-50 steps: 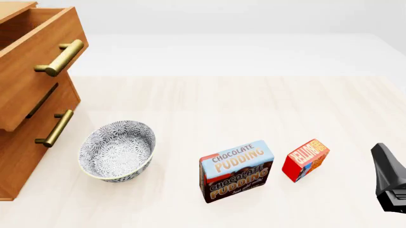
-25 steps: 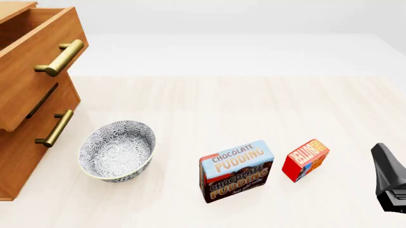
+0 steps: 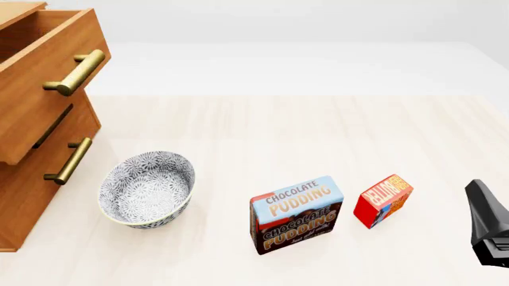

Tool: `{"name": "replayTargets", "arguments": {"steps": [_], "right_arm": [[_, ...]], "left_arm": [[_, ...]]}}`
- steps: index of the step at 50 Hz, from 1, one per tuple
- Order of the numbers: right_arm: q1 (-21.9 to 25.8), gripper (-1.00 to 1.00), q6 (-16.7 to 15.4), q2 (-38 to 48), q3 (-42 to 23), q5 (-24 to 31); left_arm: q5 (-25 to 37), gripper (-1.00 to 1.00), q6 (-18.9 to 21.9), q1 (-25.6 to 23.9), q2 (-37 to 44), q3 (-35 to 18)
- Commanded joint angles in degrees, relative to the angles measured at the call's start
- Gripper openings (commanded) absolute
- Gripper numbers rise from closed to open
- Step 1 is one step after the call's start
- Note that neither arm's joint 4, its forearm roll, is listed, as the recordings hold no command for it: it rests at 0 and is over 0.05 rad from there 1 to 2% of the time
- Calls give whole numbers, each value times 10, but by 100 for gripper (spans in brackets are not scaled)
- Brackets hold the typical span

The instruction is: Put the butter at the back in the top drawer of the cabinet and close it.

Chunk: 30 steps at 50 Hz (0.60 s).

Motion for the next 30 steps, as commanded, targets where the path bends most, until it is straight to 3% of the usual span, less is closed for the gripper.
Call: {"name": "replayTargets", "arguments": {"steps": [1, 30], "right_arm": [[0, 100, 0, 0, 0, 0], [0, 100, 0, 0, 0, 0]], "left_arm": [[-9, 100, -4, 3, -3, 13], [-23, 100, -8, 11, -8, 29]]}}
